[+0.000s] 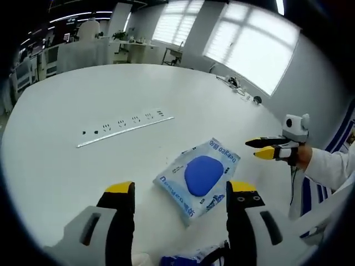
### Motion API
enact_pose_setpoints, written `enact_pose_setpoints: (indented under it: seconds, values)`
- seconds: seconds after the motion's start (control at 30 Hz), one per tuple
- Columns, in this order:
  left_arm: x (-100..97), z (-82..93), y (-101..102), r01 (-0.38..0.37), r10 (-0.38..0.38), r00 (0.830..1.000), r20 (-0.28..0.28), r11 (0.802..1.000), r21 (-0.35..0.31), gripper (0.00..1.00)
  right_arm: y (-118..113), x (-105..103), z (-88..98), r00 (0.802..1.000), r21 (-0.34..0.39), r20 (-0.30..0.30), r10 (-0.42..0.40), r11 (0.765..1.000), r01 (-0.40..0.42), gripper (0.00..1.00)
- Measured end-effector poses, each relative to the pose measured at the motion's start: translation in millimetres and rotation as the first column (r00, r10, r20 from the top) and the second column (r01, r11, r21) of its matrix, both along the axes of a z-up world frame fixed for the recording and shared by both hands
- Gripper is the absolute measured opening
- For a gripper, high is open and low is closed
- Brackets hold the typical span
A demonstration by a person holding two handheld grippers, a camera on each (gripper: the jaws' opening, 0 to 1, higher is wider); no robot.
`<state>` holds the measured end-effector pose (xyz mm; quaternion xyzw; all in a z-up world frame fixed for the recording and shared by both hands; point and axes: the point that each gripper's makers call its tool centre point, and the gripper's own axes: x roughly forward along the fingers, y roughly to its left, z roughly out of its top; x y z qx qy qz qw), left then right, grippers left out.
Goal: Arrange the tabletop items into an orderly group along one side of the table until the central work area is clear of visible clutter.
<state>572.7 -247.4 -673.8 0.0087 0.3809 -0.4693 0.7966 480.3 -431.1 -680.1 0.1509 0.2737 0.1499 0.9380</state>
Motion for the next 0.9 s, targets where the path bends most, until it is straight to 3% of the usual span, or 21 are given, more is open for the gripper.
enact_pose_setpoints:
  seconds: [0.37, 0.9]
  values:
    - [-8.0, 25.4, 18, -0.011, 0.012, 0.998, 0.058, 1.000, -0.008, 0.79, 14, -4, 21.8, 0.999, -0.001, 0.036, 0.025, 1.000, -0.025, 0.56]
    - [-31.0, 61.0, 47, -0.036, 0.041, 0.992, 0.123, 0.998, -0.043, 0.81, 35, -7, 46.4, 0.994, 0.005, 0.084, 0.072, 0.997, -0.072, 0.59]
